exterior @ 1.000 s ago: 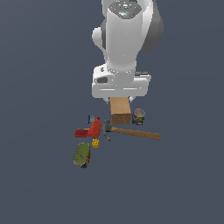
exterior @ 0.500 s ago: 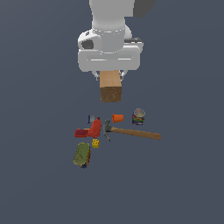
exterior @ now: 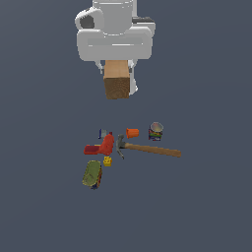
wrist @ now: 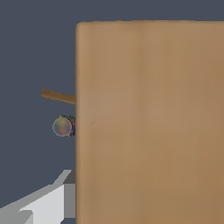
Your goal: Pick up a designated object from a clutter of objects.
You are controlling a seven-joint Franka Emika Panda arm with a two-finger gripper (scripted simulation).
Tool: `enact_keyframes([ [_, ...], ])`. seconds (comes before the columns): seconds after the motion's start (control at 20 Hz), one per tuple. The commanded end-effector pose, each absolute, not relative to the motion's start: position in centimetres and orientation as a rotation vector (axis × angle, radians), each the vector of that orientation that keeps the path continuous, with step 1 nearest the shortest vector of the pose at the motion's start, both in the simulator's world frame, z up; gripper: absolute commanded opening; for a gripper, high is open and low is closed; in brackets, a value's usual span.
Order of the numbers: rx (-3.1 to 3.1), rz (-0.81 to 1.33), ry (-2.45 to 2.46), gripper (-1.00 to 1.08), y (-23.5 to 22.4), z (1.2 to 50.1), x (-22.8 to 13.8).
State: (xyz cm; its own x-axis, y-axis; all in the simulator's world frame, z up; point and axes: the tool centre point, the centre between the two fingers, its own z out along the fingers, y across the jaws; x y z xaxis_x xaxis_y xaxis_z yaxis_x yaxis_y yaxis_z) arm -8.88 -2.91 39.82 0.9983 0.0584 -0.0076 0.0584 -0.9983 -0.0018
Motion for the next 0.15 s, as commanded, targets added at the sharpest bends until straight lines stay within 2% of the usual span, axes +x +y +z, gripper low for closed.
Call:
enact_keyframes([
  [0.0, -3.140, 0.000, -0.093, -1.00, -3.13, 40.67, -9.03],
  [0.1, -3.140, 0.000, -0.093, -1.00, -3.17, 40.77, -9.08],
])
